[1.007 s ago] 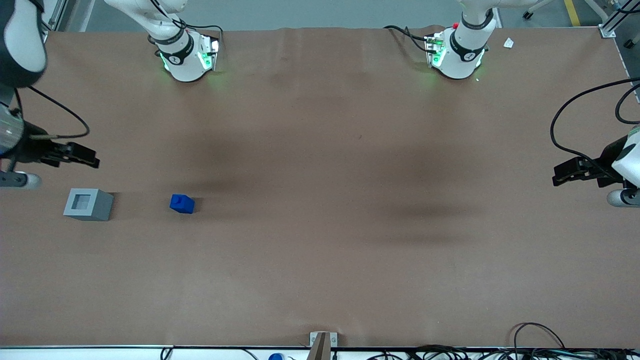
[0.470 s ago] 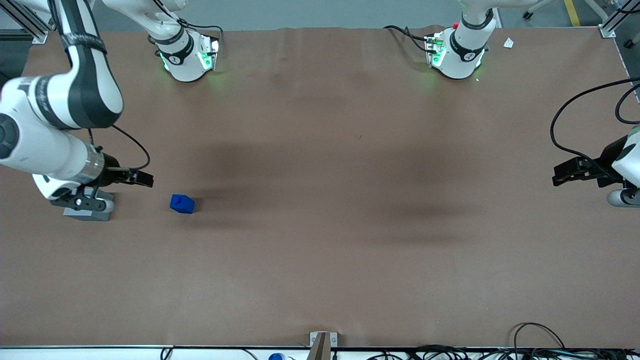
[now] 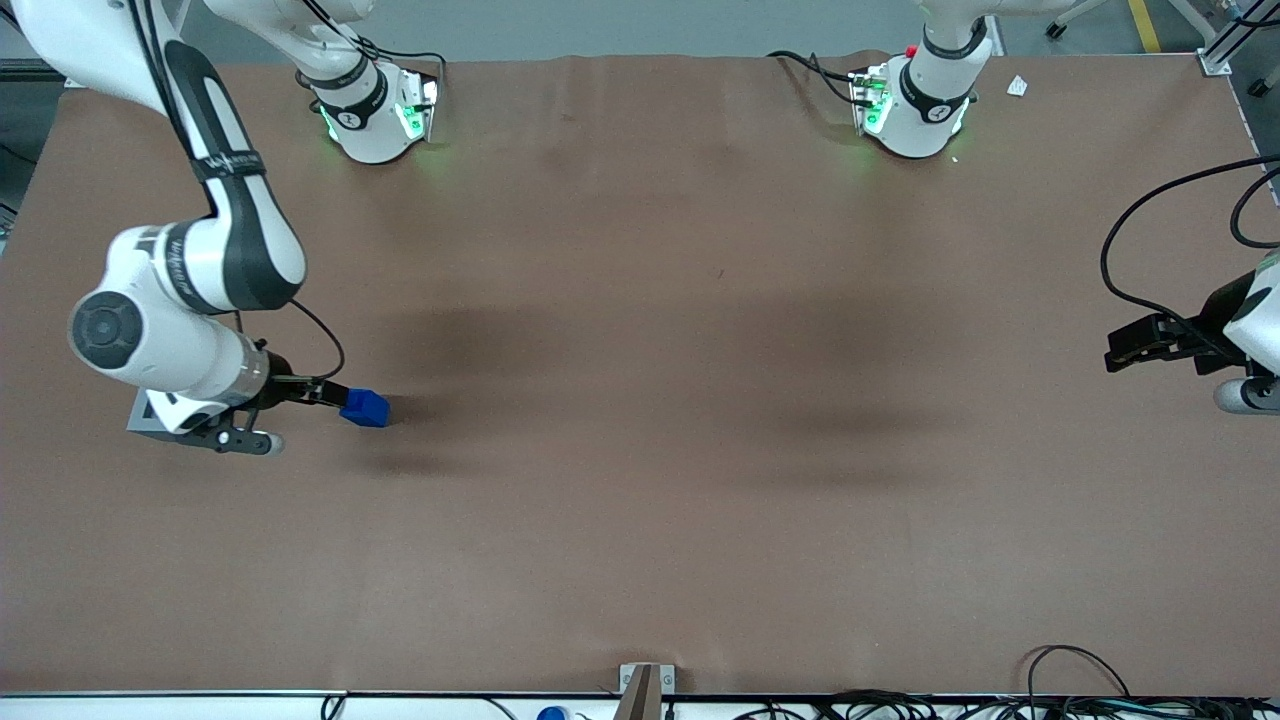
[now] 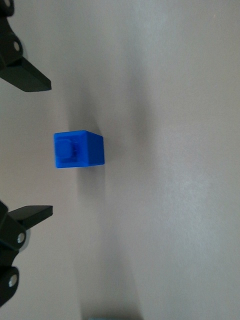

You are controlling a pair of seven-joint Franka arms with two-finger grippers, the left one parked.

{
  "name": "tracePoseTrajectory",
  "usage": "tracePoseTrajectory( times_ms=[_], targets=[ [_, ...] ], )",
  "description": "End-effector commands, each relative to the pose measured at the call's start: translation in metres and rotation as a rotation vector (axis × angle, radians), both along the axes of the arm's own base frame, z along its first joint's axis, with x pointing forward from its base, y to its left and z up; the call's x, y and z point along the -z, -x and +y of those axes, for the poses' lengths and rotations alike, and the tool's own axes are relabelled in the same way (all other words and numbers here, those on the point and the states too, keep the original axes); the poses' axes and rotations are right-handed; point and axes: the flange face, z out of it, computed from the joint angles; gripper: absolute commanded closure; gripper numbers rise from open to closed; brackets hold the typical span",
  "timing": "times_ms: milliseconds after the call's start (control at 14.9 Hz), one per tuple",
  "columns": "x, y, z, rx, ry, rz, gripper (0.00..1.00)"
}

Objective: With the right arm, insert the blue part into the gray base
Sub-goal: 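Lower the right gripper and close it on the blue cube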

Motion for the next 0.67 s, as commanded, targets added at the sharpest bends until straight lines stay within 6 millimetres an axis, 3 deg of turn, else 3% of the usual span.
tracePoseTrajectory(
  times_ms=[0,201,604],
  targets=[
    [0.018,0.01,0.008,0.007,-0.003,-0.015,0.0],
    [0.053,0.024,0.01,0.008,-0.01,-0.087,0.0],
    [0.074,0.025,0.014,0.002,-0.012,-0.081,0.0]
  ],
)
